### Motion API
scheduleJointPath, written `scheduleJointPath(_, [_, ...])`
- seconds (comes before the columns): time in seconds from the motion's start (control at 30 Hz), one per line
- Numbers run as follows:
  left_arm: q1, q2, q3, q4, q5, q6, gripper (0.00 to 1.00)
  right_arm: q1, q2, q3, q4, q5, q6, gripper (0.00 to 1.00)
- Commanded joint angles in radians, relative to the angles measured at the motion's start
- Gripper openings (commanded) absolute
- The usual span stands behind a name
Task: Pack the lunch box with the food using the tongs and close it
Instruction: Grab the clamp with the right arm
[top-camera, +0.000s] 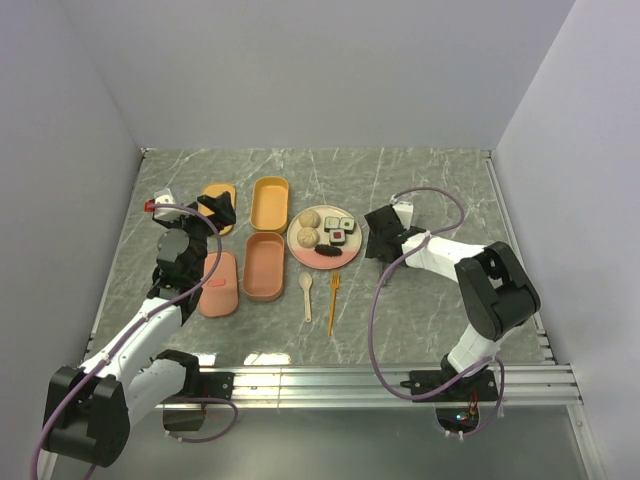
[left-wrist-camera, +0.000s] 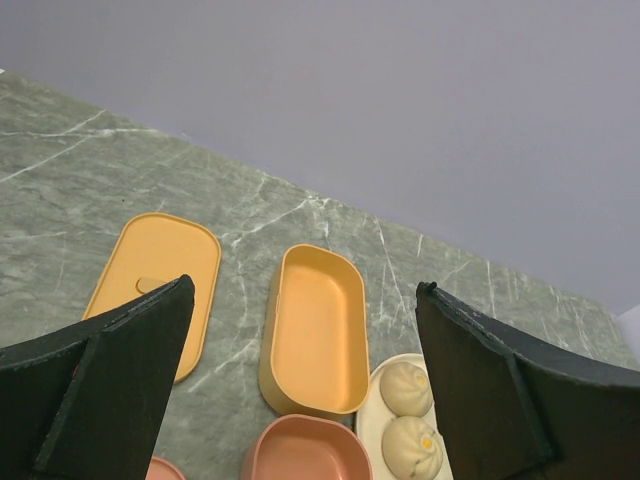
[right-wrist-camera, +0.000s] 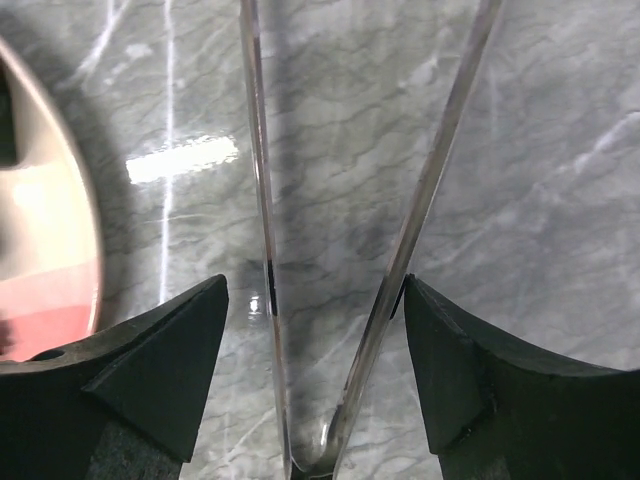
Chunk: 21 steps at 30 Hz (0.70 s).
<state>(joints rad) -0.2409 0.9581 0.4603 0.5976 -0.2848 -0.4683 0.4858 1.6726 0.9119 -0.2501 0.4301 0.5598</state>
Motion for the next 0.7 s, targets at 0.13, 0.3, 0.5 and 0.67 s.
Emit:
scheduleJointPath(0.13, [-0.001,-0.021,0.029,0.011,0.021,0.0,0.99,-0.019,-0.001,-0.008,0.067,-0.082,0.002,0.78])
scheduleJointPath(0.3, [-0.001,-0.021,0.028,0.014,0.024,0.0,0.99,-0.024,0.032,0.002,0.068,-0.091,0.005,0.77])
scheduleJointPath(0.5, [-0.001,-0.025,0.026,0.014,0.029,0.002,1.0,-0.021,0.102,0.053,0.014,-0.082,0.008,0.73])
scheduleJointPath(0.67, [-0.001,-0.033,0.023,0.014,0.029,0.002,0.99,-0.018,0.11,0.053,0.015,-0.076,0.014,0.64])
